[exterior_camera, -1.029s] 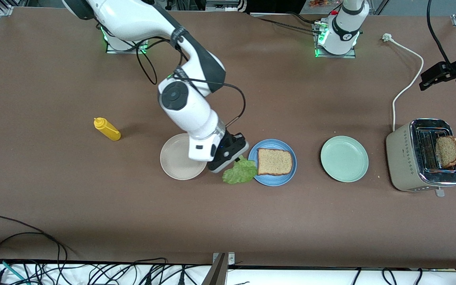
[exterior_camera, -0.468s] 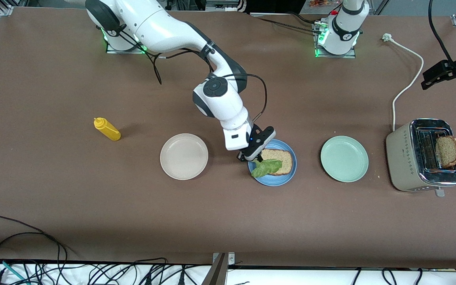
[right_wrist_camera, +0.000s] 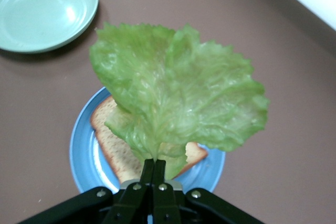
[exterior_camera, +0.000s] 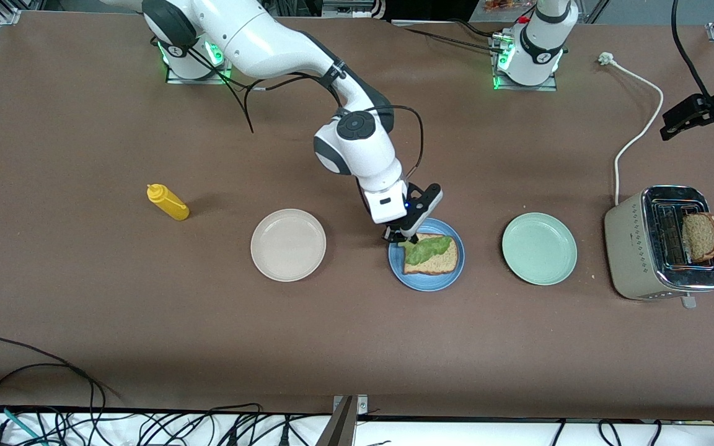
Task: Make sandwich in blue plate with both arms
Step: 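Lower the lettuce leaf onto the toast and open the right gripper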
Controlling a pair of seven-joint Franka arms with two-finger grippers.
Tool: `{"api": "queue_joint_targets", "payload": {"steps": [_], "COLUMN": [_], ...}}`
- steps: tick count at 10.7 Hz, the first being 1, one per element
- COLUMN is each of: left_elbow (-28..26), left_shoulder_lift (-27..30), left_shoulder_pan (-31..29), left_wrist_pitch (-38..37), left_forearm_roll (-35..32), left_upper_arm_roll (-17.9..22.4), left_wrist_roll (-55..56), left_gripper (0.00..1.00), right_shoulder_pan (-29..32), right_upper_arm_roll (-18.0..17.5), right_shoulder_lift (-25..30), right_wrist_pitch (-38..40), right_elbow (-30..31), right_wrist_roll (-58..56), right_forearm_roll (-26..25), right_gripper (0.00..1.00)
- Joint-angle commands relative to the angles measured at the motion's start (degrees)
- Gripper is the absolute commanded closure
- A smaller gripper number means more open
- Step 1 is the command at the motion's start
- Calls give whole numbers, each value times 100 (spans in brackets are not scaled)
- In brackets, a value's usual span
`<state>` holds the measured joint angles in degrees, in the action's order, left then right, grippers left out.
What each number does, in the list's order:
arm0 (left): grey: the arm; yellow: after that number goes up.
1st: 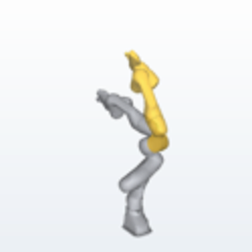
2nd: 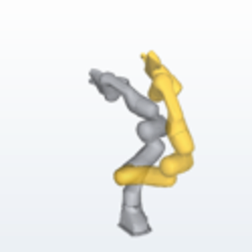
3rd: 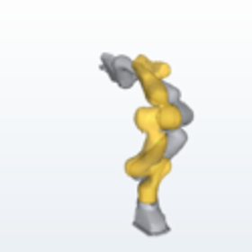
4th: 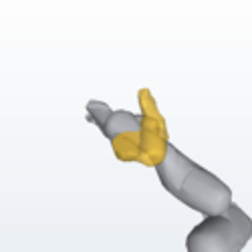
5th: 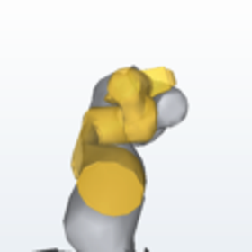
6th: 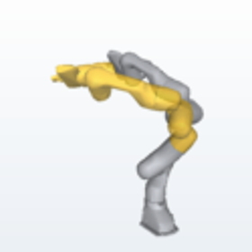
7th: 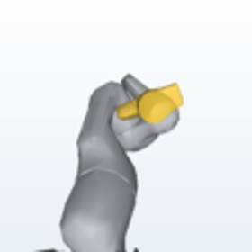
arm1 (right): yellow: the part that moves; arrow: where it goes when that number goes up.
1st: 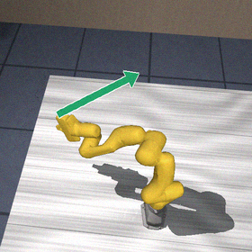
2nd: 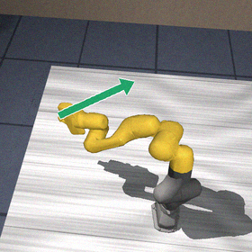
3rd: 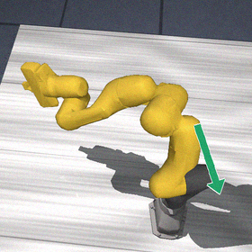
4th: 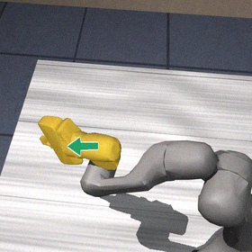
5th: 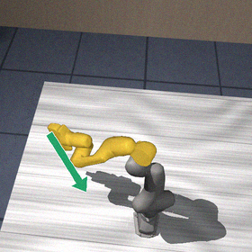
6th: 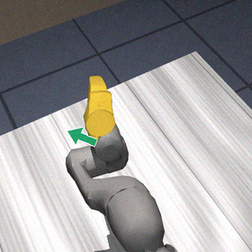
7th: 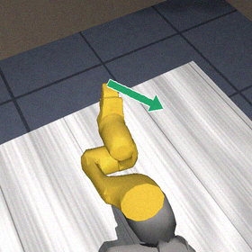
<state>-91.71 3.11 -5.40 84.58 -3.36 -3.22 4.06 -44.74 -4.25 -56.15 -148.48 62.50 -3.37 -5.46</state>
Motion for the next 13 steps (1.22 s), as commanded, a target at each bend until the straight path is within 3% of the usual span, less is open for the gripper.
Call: {"api": "queue_joint_targets", "payload": {"steps": [1, 3, 6, 13], "left_elbow": [136, 136, 136, 136], "left_shoulder_lift": [-47, -47, -48, -47], "left_shoulder_pan": [-31, -49, -49, -40], "left_wrist_pitch": [-108, -108, -108, -108], "left_forearm_roll": [-156, -156, -147, -147], "left_upper_arm_roll": [-30, -39, -39, -47], "left_wrist_roll": [25, 25, 25, 25], "left_gripper": [0, 0, 0, 0], "right_shoulder_pan": [-44, 35, 44, 123], "right_upper_arm_roll": [-41, -208, -182, -155], "right_shoulder_lift": [69, 104, 78, -106], "right_wrist_pitch": [203, 1054, 1154, 100], "right_elbow": [166, 131, 131, 8], "right_wrist_roll": [-346, -732, -1252, -1376], "right_forearm_roll": [-35, -69, -113, -43], "right_gripper": [100, 100, 100, 100]}}
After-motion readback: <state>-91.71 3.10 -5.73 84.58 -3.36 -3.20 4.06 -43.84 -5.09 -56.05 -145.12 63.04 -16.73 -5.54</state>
